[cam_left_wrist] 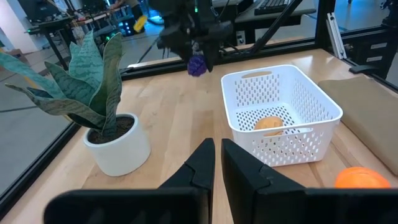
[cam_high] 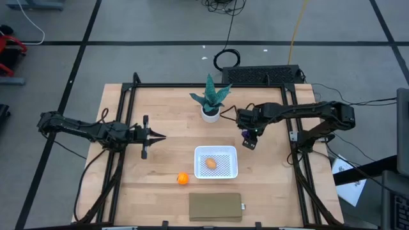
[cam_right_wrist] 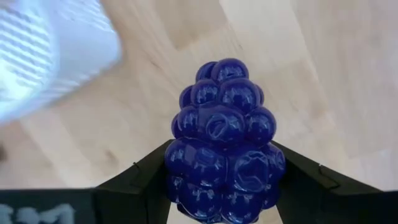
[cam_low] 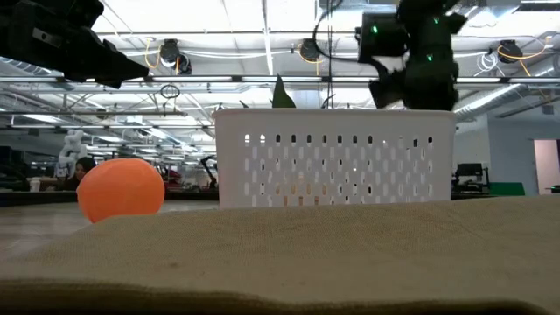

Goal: Pick and placing Produce into tupperware
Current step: Put the violet grapes into the white basket

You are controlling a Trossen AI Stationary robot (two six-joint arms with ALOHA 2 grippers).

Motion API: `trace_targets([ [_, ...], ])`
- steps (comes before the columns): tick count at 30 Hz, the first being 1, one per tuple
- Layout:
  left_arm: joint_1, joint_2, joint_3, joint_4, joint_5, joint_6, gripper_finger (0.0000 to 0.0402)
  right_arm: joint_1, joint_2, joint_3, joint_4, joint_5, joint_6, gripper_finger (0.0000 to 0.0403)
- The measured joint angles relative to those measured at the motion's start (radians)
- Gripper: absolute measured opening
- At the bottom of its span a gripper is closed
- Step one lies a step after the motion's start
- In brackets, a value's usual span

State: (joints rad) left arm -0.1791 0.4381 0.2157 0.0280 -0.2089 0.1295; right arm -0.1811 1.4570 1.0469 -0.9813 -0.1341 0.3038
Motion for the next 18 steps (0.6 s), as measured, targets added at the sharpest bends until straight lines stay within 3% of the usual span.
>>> trace_targets([
  [18, 0.000, 0.000, 0.000, 0.000, 0.000, -0.003, 0.0033, 0.059, 0.000, 0.393, -0.309, 0.008, 0.005, 0.0210],
])
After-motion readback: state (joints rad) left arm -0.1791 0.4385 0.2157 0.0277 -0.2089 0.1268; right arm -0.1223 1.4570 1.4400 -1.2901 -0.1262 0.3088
